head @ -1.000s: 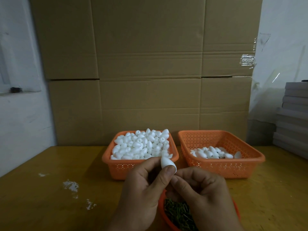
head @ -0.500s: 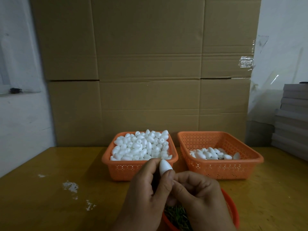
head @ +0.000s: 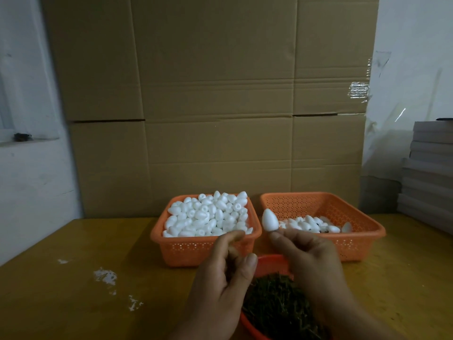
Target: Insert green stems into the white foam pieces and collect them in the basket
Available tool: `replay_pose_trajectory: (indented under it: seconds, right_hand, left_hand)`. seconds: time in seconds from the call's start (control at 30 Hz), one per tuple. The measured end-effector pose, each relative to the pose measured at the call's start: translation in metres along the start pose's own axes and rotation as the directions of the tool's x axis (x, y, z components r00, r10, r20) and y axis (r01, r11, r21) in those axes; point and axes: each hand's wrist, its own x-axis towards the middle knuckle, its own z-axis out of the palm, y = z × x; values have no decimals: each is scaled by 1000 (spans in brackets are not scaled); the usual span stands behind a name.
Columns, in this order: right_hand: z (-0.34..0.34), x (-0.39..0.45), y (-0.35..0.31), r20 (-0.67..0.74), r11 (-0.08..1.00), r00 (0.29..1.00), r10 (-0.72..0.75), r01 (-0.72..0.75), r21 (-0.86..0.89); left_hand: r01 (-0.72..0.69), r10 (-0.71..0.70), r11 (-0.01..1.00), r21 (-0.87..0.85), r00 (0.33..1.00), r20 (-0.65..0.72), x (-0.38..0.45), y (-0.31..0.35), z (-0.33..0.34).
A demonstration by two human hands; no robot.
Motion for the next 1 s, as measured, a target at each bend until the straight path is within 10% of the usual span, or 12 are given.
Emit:
replay_pose_trajectory:
  seconds: [0.37, 1.0]
  right_hand:
    - [-75, 118, 43, -250, 525, 964, -87, -169, -834]
    - [-72, 144, 33, -283, 308, 951, 124, -308, -900]
  left_hand:
    - [-48, 48, 967, 250, 999, 5, -1, 0, 0]
    - [-69, 65, 959, 275, 998, 25, -3, -1, 0]
